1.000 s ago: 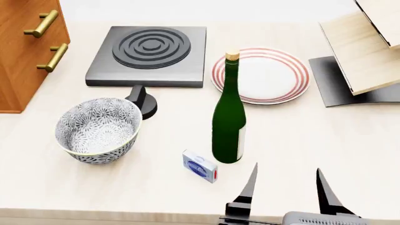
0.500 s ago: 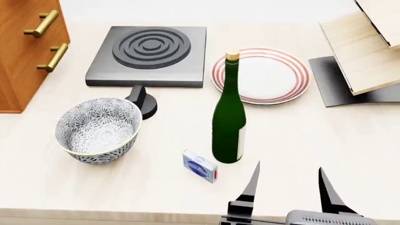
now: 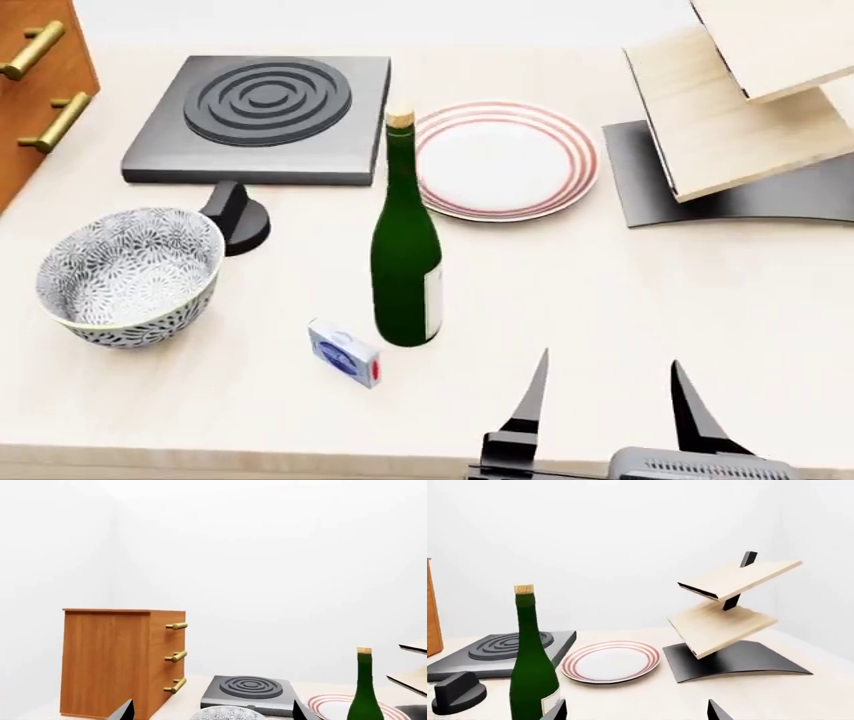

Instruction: Pick up the akita bowl and put it on the plate.

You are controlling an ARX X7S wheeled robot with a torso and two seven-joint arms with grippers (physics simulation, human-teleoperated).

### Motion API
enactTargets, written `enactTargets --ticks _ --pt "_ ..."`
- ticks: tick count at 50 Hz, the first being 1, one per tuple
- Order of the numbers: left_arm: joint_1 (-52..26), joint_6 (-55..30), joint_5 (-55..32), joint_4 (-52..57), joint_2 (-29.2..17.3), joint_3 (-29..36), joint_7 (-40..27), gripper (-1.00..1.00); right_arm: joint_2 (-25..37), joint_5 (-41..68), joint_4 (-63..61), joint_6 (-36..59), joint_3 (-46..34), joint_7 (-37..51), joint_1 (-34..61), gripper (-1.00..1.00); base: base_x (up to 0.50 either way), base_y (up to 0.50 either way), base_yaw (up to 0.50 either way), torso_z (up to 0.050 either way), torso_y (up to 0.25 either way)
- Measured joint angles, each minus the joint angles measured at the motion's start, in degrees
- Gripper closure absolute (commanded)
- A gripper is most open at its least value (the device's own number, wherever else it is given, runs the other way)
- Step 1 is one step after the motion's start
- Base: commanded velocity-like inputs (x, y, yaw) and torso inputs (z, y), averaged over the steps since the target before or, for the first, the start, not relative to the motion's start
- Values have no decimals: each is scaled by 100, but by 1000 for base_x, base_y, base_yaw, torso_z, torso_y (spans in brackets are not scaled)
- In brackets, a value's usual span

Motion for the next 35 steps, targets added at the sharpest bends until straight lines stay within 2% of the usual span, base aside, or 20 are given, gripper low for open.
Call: enactTargets --ticks 11,35 --pt "0 6 9 -6 -28 39 -28 -100 41 45 33 0 -44 33 7 -100 0 -483 0 0 0" --pt "1 56 6 -79 -87 106 -77 -100 82 -374 167 -350 -283 341 -42 -100 19 8 0 0 0"
